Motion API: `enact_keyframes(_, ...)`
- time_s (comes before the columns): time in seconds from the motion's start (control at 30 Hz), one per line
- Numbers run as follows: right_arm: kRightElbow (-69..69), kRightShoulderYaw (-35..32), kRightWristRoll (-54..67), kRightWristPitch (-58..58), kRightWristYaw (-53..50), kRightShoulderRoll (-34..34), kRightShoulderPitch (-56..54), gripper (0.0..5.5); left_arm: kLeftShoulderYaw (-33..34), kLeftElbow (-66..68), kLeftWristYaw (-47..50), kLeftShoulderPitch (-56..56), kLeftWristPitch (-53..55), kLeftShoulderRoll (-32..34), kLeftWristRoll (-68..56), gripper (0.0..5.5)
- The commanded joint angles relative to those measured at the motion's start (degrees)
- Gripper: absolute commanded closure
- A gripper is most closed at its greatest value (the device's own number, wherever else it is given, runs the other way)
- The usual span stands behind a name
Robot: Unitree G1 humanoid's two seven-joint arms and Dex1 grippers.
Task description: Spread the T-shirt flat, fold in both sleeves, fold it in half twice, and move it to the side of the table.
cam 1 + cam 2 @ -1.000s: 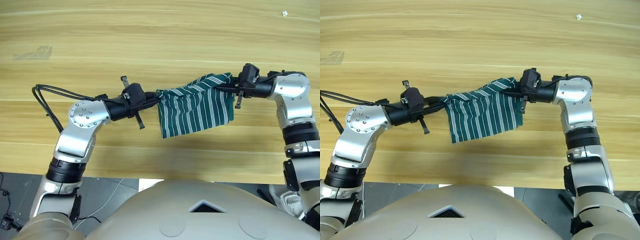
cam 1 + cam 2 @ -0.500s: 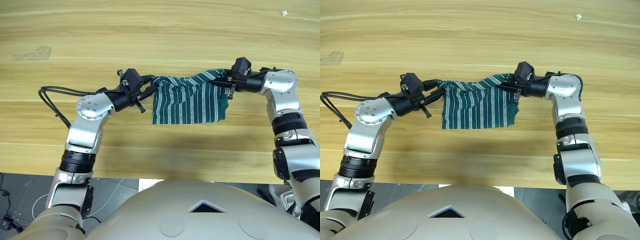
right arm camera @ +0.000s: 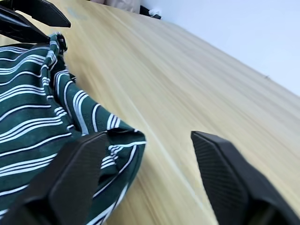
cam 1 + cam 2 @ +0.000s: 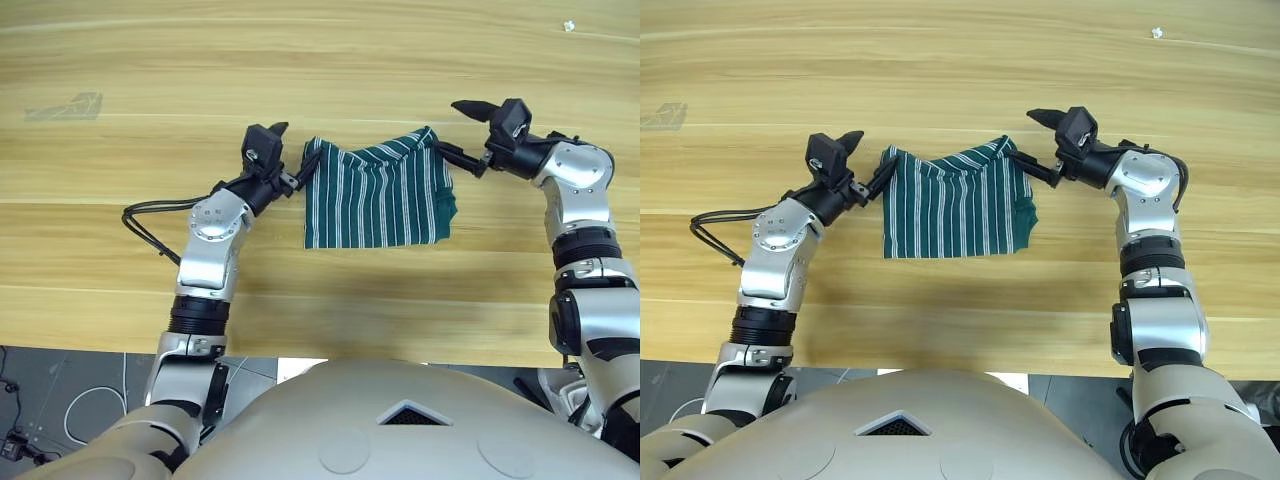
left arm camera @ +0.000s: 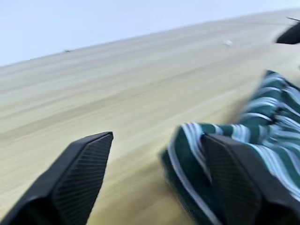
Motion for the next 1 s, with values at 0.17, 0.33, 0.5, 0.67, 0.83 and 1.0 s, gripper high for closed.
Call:
enact_keyframes(0.17,-11.0,0.1,1.9,1.4,1.3,1.3,4.9,1.91,4.6,4.5,6.2,-3.0,-4.1,-4.2,0.2,1.86)
enact_keyframes(0.33,-16.0,0.1,1.9,4.4,-0.1,1.7,8.5,1.91,5.5,14.9,8.2,-6.1,-6.8,-4.6,1.8,1.86)
enact_keyframes(0.5,-21.5,-0.6,3.6,6.6,-0.2,0.8,14.4,1.91,6.7,6.7,7.1,-4.4,-10.9,-6.0,-0.6,1.86)
enact_keyframes(0.67,-24.4,-0.4,5.0,8.9,0.8,0.9,17.5,2.45,5.7,3.9,6.5,-2.8,-10.4,-6.9,-0.8,1.86)
enact_keyframes(0.83,-23.6,-0.4,4.5,10.9,-0.2,1.5,17.0,3.35,5.6,3.8,6.5,-2.4,-10.4,-7.8,-0.6,1.86)
enact_keyframes(1.0,-19.2,-1.1,3.9,12.0,-4.0,3.5,13.5,4.24,5.6,5.1,7.0,-2.7,-10.7,-8.3,0.0,1.86)
